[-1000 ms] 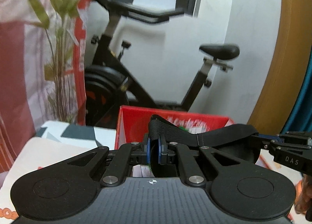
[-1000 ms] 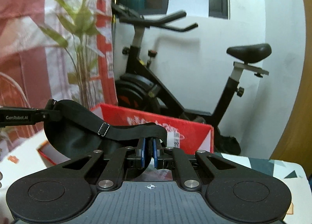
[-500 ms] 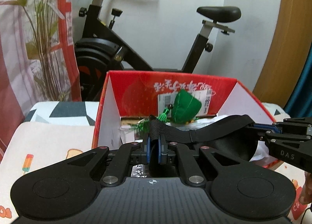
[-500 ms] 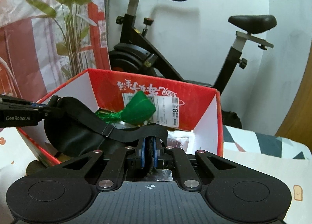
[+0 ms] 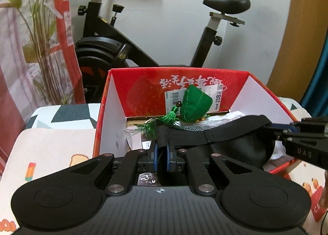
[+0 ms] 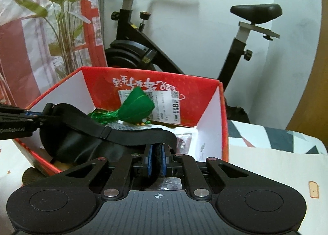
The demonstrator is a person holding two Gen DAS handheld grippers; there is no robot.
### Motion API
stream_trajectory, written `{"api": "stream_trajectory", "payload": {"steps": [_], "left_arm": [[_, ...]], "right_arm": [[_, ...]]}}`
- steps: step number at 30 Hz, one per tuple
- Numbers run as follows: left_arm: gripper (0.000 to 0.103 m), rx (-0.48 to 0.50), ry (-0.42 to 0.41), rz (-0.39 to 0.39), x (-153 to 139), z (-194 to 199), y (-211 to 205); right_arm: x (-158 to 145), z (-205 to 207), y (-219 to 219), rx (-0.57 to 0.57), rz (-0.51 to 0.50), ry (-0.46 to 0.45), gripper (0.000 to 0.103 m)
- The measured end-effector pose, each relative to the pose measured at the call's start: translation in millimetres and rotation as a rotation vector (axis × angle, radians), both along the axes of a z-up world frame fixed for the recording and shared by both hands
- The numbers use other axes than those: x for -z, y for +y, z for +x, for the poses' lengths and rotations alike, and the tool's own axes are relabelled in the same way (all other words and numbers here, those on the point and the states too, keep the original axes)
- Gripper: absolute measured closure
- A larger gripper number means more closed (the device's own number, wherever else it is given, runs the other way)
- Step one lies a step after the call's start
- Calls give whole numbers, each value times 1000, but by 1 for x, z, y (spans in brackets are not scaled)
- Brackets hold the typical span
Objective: Organize soft objects
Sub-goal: 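Carry the black eye mask into the red box and open both grippers, then withdraw both grippers and reach toward the black gloves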
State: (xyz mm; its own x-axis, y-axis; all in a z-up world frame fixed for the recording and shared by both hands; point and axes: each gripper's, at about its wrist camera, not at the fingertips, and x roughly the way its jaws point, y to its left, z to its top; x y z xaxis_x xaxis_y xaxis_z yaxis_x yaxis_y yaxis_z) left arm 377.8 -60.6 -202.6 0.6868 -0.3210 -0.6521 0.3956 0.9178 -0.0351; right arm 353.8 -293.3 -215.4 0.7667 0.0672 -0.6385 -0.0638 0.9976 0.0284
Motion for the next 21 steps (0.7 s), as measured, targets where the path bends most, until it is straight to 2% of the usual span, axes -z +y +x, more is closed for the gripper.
{"api": "stream_trajectory", "payload": {"steps": [4,9,11,13,16,18,19,21], "left_arm": [[84,11,-9,28,-2,-3,-1],[56,15,-31,30,-10,-9,4],[49,11,-45,31,-15,-13,5],[48,8,-59,27,-19,-18,8],[43,6,-69,9,-26,-28,12],[34,5,-77,-4,-30,-37,16],[32,5,-82,-10,-31,-43,19],[20,5,-92,-19,-33,-55,23]], "right_arm": [[-2,-3,1,34,-29,-5,89],[-11,-13,-3,65,-36,-33,78],[-15,-18,-5,77,-36,-43,72],[-19,-25,-8,84,-21,-57,67],[-27,-36,-10,90,3,-79,52],[-31,-47,-10,95,19,-95,35],[-33,-52,-10,96,30,-103,30],[-36,-66,-9,98,57,-127,8]]}}
